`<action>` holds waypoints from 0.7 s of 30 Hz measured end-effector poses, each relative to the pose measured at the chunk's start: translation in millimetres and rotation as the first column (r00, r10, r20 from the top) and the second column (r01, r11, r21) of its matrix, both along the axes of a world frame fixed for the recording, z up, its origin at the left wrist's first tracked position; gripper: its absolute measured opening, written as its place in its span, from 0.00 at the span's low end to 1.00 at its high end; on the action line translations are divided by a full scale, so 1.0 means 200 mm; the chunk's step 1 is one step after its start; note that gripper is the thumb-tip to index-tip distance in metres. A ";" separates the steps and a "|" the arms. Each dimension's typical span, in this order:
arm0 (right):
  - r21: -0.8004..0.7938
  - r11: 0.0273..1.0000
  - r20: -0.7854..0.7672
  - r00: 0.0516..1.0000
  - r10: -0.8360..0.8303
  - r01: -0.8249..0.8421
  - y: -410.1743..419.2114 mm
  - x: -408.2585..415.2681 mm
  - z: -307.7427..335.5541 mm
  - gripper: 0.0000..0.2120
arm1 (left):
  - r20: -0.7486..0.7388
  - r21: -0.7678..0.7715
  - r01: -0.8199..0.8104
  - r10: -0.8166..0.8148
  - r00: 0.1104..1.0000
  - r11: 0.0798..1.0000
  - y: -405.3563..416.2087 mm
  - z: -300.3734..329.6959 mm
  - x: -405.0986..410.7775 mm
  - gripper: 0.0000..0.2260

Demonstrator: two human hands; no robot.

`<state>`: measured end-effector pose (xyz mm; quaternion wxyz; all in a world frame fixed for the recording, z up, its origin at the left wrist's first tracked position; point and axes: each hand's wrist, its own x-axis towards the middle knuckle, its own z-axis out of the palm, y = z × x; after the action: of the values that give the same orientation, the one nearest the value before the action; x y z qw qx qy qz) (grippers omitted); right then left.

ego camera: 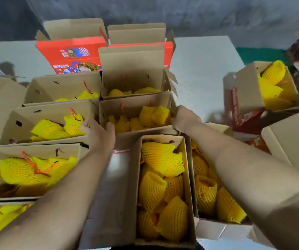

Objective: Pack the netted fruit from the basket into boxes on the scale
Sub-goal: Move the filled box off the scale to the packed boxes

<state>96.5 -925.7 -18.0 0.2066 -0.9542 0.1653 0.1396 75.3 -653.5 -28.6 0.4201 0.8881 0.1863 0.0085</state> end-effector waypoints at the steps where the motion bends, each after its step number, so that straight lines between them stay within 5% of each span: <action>1: -0.014 1.000 -0.002 1.000 -0.002 0.002 0.00 0.01 -0.01 0.04 | -0.037 0.034 0.012 -0.011 0.999 0.999 0.00 0.01 0.02 0.24; 4: -0.044 0.999 -0.011 1.000 -0.017 0.017 -0.01 0.04 -0.03 0.04 | -0.119 0.161 0.146 -0.128 0.985 0.976 0.00 0.02 0.08 0.27; 10: -0.110 0.994 0.044 0.999 0.005 -0.001 -0.01 0.03 -0.11 0.08 | -0.305 0.058 0.115 -0.092 0.948 0.992 0.11 -0.06 0.18 0.22; 15: -0.111 0.993 0.109 0.992 0.056 -0.044 -0.04 -0.03 -0.10 0.07 | -0.150 -0.128 0.076 -0.095 0.984 0.989 0.14 -0.13 0.03 0.34; 21: 0.220 0.971 0.338 0.927 -0.162 0.089 -0.04 -0.13 0.16 0.12 | 0.012 -0.098 0.136 -0.135 0.991 0.986 0.12 0.21 -0.03 0.28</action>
<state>69.5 -934.1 14.4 0.3366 -0.9254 0.1714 -0.0320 69.5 -630.3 13.4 0.4634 0.8769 0.1245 -0.0267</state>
